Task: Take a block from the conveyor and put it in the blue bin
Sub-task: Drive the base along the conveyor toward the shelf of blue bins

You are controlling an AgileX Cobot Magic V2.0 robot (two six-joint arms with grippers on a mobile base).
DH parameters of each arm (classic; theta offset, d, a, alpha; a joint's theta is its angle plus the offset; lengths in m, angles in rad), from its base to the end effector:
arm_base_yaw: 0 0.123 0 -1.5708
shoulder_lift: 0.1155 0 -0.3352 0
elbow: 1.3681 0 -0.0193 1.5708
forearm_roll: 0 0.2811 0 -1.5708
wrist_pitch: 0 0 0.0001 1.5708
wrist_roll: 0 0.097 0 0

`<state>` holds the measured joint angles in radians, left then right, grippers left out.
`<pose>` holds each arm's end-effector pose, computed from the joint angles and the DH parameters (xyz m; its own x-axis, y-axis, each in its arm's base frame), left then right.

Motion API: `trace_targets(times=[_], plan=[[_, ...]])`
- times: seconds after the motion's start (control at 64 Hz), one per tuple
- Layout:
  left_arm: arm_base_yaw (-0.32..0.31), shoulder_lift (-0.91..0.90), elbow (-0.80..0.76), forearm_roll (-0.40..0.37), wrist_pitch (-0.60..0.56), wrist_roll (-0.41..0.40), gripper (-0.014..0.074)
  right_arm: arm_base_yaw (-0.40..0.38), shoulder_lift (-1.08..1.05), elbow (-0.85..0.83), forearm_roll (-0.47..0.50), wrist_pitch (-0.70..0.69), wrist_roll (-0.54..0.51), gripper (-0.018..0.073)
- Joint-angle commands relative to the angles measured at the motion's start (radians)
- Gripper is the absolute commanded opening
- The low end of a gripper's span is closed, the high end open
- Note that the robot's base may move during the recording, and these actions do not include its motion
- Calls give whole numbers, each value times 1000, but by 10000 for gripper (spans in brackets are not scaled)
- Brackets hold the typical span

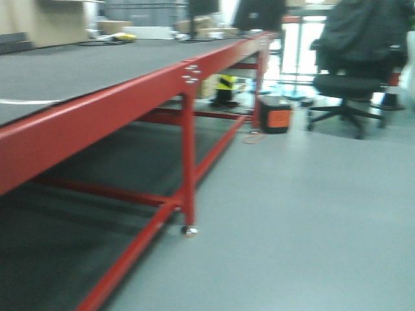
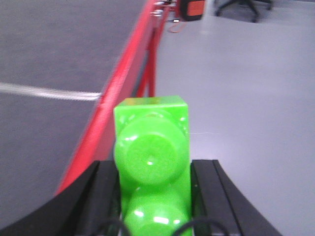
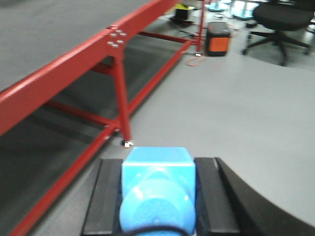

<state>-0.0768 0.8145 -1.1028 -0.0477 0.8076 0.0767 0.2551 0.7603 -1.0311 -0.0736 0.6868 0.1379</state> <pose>0.1414 -0.0142 0.4721 -0.4119 0.0755 -0.9081 0.1260 0.9917 0.0253 0.1304 0.0293 0.4658 -0.3272 -0.0018 -0.9450 -0.1835 0.9811 0.0616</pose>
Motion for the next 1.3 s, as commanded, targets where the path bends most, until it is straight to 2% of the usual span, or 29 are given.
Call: trace_targets(times=[0.0,1.281], plan=[[-5,-6,-9,-4,-22,-7,-111,-5,-5,-8,-10,-21,-10,-153],[-5,-6,-9,-4,-22,-7,-111,-5,-5,-8,-10,-21,-10,-153]])
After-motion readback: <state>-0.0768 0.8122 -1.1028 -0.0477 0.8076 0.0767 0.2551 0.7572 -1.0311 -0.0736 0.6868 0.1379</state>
